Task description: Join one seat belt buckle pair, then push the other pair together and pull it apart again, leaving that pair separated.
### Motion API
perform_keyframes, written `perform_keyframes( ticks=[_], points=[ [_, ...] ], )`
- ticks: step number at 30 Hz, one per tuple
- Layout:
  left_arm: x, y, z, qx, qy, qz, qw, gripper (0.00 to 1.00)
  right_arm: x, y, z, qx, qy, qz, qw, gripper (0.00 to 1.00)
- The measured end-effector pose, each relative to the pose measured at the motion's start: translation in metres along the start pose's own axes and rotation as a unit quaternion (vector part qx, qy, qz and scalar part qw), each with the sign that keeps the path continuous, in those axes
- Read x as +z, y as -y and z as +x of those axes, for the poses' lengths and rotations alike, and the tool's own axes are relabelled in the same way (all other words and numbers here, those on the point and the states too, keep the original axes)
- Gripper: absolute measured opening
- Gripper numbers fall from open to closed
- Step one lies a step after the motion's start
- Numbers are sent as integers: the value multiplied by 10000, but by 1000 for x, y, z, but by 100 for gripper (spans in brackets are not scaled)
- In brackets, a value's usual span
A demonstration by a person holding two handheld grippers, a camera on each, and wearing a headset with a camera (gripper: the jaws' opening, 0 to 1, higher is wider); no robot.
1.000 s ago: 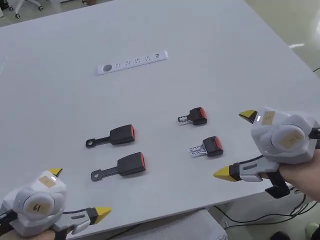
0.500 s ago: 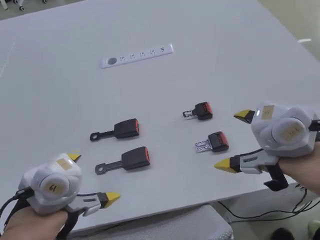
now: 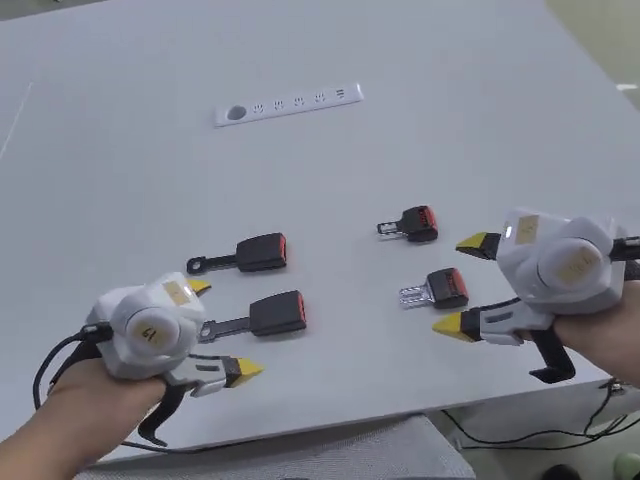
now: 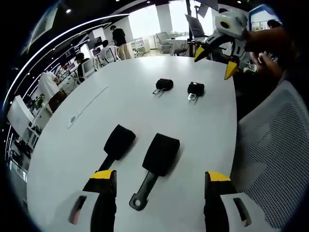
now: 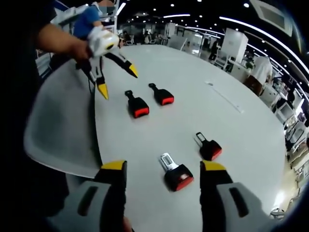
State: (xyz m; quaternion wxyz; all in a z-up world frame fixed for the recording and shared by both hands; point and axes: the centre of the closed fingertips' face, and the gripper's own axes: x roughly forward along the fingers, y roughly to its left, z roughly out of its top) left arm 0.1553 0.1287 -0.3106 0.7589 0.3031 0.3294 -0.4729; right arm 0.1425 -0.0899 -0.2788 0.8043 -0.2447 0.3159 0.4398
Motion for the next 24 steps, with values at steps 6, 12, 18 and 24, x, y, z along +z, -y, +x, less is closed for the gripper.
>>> perform_keyframes(
  ticks=[6, 12, 18, 24],
  points=[
    [-4, 0, 18, -260, -199, 170, 9993, 71, -9, 11, 13, 128, -211, -228, 9994, 58],
    [-7, -1, 29, -541, -421, 277, 9973, 67, -22, 28, 22, 140, -403, -466, 9980, 57],
    [-5, -2, 39, -711, -581, 325, 9952, 61, -36, 32, 29, 316, -533, -590, 9963, 52],
    [-6, -6, 49, -801, -669, 388, 9938, 58, -49, 28, 35, 708, -766, -865, 9908, 45]
  ],
)
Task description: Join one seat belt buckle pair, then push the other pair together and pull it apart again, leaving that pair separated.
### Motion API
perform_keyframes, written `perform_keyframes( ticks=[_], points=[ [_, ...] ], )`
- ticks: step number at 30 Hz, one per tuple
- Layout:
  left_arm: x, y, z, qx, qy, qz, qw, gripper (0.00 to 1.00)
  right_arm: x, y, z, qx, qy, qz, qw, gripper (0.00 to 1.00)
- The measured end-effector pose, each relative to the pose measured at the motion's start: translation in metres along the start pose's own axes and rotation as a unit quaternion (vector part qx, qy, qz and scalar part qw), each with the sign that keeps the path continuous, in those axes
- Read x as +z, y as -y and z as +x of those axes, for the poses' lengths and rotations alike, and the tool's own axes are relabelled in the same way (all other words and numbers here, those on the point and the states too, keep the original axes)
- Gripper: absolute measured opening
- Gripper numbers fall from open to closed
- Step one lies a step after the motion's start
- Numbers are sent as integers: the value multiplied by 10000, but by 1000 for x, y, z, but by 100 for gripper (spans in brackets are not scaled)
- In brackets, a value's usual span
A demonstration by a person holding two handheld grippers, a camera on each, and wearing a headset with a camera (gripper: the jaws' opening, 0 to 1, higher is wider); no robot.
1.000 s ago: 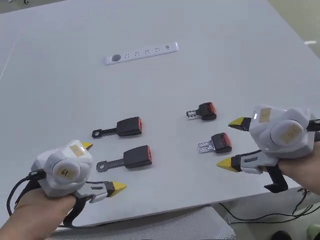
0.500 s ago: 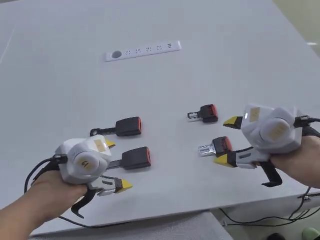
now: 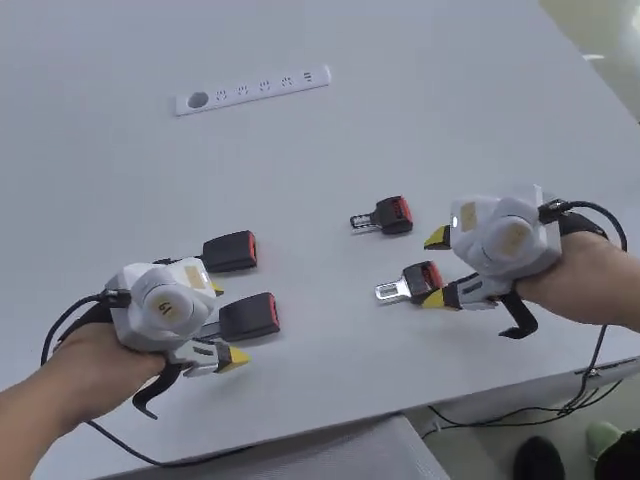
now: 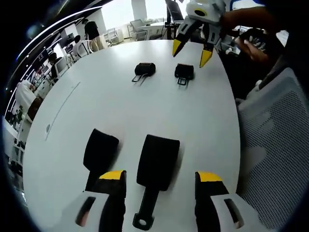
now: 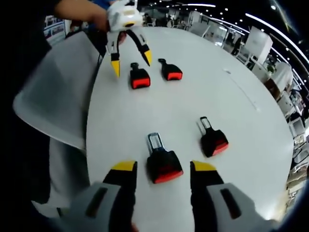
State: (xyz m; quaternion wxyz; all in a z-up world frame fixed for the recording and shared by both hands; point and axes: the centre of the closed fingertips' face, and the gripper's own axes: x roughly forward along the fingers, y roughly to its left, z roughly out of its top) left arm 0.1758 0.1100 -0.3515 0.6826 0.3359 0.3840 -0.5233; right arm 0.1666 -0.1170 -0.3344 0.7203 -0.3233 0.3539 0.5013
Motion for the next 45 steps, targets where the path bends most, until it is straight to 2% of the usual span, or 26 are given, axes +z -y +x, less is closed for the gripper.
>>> perform_keyframes(
  ticks=[2, 4, 6, 8, 13, 15, 17, 20, 26, 34, 36, 40, 41, 45],
  points=[
    [-2, 3, 3, -80, -44, 61, 9999, 58, -4, -4, 1, 146, -48, -73, 9999, 45],
    [0, 7, 6, -140, 36, 250, 9996, 57, -10, -6, 3, 259, -116, -129, 9995, 45],
    [1, 10, 7, -202, 98, 271, 9994, 53, -13, -9, 3, 339, -191, -267, 9989, 45],
    [-2, 10, 10, -210, 22, 409, 9989, 52, -17, -10, 5, 386, -233, -442, 9980, 45],
    [-3, 10, 9, -281, -108, 476, 9984, 51, -15, -6, 11, 481, -245, -509, 9972, 45],
    [-6, 6, 10, -289, -188, 525, 9980, 50, -14, -6, 14, 551, -275, -564, 9965, 44],
    [-9, 5, 11, -311, -229, 606, 9974, 48, -15, -5, 16, 566, -318, -569, 9963, 44],
    [-9, 3, 12, -345, -257, 799, 9959, 44, -17, -7, 19, 732, -377, -617, 9947, 43],
    [-9, -5, 14, -351, -262, 822, 9957, 34, -22, -10, 20, 894, -468, -673, 9926, 41],
    [-9, -4, 16, -407, -285, 867, 9950, 33, -19, -12, 22, 996, -551, -738, 9908, 38],
    [-10, -5, 16, -404, -282, 848, 9952, 33, -15, -12, 23, 1020, -595, -478, 9919, 41],
    [-11, -6, 17, -389, -312, 837, 9952, 33, -4, -11, 24, 964, -462, -376, 9936, 40],
    [-11, -6, 17, -389, -316, 826, 9953, 33, -5, -10, 25, 917, -495, -435, 9936, 40],
    [-11, -6, 17, -395, -310, 813, 9954, 33, -13, -11, 29, 997, -630, -554, 9915, 38]
  ],
)
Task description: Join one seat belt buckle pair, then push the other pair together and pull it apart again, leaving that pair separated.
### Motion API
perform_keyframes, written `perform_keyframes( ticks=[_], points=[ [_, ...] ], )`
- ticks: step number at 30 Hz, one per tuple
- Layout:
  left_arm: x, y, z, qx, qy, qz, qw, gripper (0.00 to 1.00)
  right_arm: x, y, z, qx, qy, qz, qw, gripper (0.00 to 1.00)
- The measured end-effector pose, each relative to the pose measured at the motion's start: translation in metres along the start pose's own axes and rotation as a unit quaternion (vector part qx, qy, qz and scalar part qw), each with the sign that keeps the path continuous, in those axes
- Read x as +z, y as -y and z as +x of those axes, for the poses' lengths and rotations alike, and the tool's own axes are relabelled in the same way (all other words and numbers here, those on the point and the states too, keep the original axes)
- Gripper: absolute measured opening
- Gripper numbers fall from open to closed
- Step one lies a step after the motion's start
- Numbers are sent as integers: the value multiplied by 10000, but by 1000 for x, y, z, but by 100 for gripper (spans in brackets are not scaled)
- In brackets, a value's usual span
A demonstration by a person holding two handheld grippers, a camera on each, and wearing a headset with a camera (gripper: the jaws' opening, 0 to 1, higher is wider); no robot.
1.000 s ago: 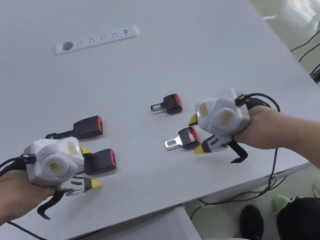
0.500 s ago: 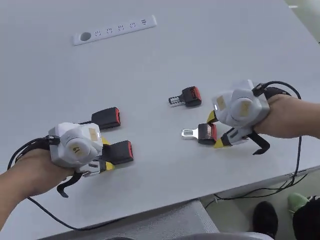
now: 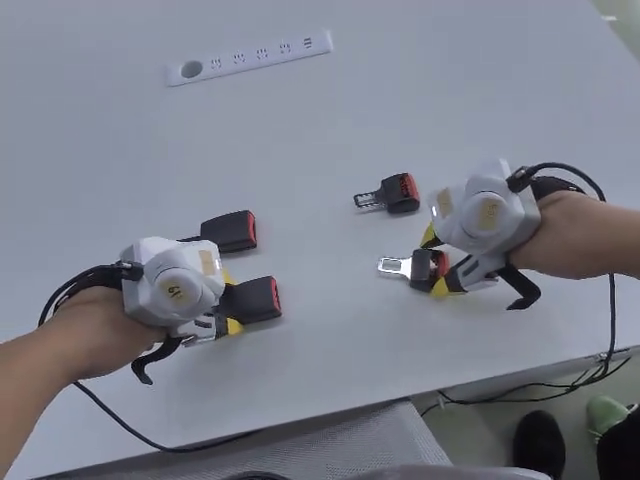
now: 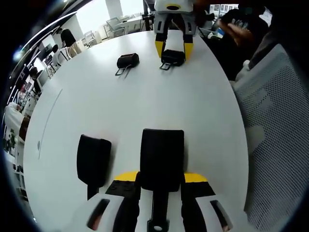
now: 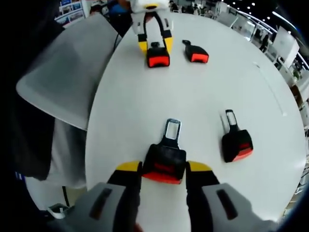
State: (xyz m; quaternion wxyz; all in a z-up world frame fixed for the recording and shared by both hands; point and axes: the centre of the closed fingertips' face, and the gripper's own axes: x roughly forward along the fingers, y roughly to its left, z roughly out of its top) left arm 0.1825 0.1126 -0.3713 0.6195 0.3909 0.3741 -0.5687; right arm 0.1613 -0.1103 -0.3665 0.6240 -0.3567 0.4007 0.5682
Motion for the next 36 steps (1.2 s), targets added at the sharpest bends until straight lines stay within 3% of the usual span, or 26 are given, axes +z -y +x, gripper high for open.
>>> perform_keyframes(
  ticks=[10, 14, 21, 28, 36],
  points=[
    [-2, 0, 1, -97, -13, -24, 9999, 33, 0, 0, 5, 170, -33, -649, 9977, 36],
    [-2, 0, 2, -138, -55, -49, 9999, 33, -2, 4, 5, 213, 48, -400, 9990, 35],
    [-3, 0, 3, -158, -109, 7, 9998, 33, -2, 9, 7, 165, 13, -341, 9993, 34],
    [-2, 0, 3, -204, -165, 34, 9996, 33, 9, 13, 12, 18, 131, -243, 9996, 34],
    [-1, 0, 2, -194, -195, 12, 9996, 33, 27, 7, 20, -60, 345, -175, 9992, 35]
  ],
)
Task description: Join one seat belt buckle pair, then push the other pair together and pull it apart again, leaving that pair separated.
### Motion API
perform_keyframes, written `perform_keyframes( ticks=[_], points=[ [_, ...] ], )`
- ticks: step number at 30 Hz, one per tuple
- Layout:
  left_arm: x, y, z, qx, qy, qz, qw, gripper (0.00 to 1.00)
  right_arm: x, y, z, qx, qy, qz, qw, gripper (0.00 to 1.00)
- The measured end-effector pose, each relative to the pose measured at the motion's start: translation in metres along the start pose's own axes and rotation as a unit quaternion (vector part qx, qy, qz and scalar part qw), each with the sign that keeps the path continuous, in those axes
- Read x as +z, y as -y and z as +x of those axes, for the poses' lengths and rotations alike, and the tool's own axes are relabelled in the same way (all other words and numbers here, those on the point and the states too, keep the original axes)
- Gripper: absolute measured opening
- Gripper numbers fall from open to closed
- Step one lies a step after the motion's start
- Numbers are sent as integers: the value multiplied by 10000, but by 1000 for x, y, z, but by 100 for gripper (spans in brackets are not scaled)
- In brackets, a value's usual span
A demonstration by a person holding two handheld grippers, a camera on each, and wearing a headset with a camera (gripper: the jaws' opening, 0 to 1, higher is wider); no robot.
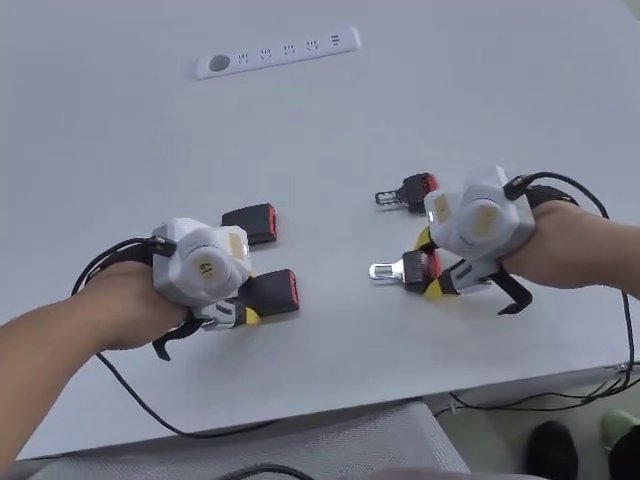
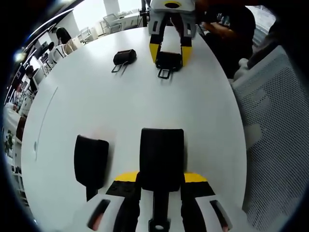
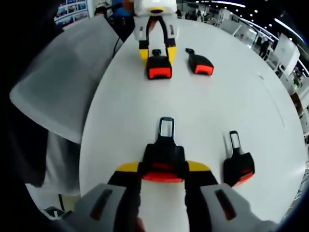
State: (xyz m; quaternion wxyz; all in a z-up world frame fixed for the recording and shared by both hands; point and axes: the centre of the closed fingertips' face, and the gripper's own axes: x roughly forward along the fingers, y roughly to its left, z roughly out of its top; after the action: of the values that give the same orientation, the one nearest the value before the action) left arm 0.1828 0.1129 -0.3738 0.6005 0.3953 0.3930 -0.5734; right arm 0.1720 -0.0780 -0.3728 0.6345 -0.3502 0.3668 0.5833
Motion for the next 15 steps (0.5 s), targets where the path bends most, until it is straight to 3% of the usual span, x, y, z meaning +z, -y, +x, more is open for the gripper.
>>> perform_keyframes(
  ticks=[11, 15],
  points=[
    [3, 3, -4, 8, -101, -2, 9999, 33, 10, 6, 6, -178, 19, 59, 9998, 35],
    [3, 3, -4, -5, -49, -39, 10000, 33, 25, 3, 12, -149, 156, 152, 9997, 35]
  ],
)
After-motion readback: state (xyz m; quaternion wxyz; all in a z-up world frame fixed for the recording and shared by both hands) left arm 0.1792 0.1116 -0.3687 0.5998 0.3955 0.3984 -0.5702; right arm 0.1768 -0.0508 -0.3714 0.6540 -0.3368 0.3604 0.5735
